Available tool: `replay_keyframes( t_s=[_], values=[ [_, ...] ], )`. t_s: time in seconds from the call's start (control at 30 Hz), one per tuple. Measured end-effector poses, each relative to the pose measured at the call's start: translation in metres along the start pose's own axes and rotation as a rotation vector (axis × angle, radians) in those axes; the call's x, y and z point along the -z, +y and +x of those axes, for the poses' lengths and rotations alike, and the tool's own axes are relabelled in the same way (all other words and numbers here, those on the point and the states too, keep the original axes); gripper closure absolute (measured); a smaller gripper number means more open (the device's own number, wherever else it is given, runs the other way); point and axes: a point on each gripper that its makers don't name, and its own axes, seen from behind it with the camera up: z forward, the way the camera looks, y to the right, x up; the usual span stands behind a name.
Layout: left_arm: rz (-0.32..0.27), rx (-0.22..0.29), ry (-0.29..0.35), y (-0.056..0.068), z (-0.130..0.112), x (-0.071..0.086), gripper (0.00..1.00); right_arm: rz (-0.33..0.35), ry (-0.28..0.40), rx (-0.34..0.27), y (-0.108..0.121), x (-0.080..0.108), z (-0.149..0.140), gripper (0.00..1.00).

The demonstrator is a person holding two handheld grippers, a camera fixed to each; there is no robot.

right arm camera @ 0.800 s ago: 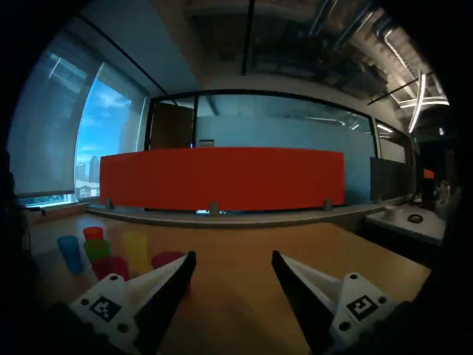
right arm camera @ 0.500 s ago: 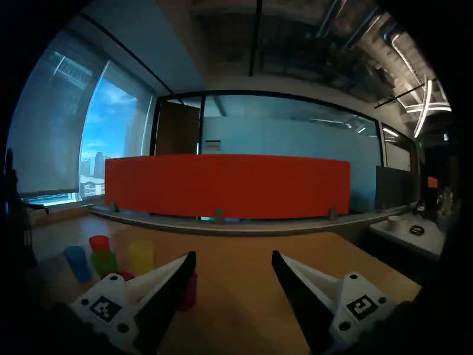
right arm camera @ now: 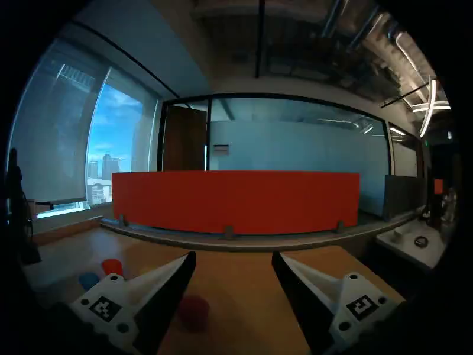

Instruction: Pour water

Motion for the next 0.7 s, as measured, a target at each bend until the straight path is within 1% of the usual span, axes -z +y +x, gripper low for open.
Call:
replay_keyframes(
  t_s=[0.1, 0.2, 0.3, 0.37, 0.5, 0.6, 0.7],
  values=[
    [-0.012, -0.009, -0.005, 0.000, 0.012, -0.002, 0.15, 0.010, -0.007, -0.019, -0.001, -0.003, 0.011, 0.01],
    [-0.024, -0.020, -0.015, 0.001, 0.018, -0.003, 0.15, 0.020, -0.004, -0.029, -0.002, -0.004, 0.020, 0.01],
    [-0.040, -0.033, -0.029, 0.002, 0.020, -0.005, 0.15, 0.029, -0.009, -0.036, -0.002, -0.004, 0.020, 0.01],
    [-0.057, -0.037, -0.031, 0.005, 0.021, -0.005, 0.15, 0.040, -0.024, -0.040, -0.004, -0.005, 0.016, 0.01],
    [-0.105, -0.038, -0.027, 0.013, 0.023, -0.006, 0.15, 0.080, -0.050, -0.048, -0.010, -0.005, 0.013, 0.01],
    [-0.151, -0.025, -0.032, 0.022, 0.023, -0.005, 0.15, 0.124, -0.062, -0.045, -0.017, -0.004, 0.012, 0.01],
    [-0.211, -0.007, -0.032, 0.034, 0.025, -0.004, 0.15, 0.183, -0.078, -0.037, -0.030, -0.002, 0.012, 0.01]
  ],
)
